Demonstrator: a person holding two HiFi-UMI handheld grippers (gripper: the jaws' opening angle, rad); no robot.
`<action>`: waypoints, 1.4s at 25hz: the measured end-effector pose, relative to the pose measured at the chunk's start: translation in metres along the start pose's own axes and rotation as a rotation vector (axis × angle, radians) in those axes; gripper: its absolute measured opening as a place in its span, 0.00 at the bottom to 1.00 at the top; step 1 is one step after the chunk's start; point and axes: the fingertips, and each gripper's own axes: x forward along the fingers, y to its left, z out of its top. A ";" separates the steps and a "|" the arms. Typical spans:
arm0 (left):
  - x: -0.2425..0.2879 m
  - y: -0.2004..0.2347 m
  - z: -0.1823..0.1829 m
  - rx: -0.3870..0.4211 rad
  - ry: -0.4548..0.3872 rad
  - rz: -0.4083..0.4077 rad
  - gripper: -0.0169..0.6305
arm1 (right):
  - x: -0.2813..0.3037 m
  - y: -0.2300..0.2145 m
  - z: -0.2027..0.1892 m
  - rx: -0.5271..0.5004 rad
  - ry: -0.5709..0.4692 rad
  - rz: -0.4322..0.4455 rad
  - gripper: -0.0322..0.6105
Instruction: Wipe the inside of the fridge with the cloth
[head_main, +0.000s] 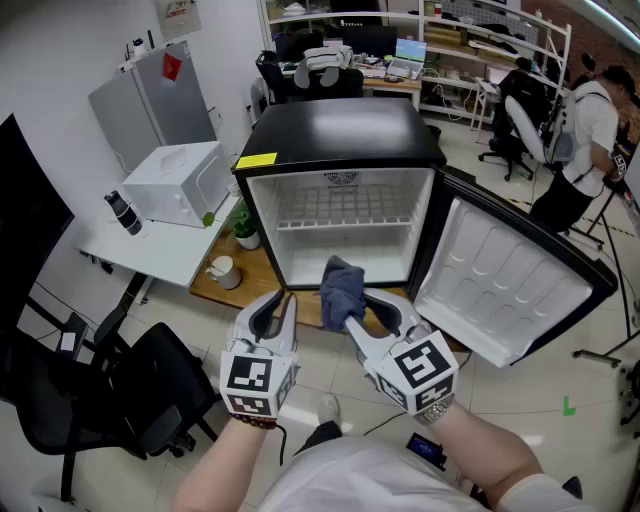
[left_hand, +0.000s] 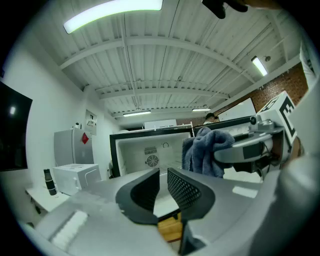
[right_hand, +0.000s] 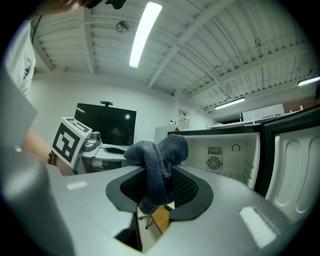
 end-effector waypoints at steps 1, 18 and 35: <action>0.005 0.008 -0.001 -0.003 0.001 0.013 0.10 | 0.008 -0.003 0.001 -0.003 -0.001 0.003 0.22; 0.088 0.130 -0.020 -0.060 0.059 0.093 0.23 | 0.149 -0.036 0.020 -0.064 -0.001 0.061 0.22; 0.149 0.171 -0.041 -0.042 0.113 -0.008 0.23 | 0.242 -0.047 0.016 -0.333 -0.003 0.068 0.22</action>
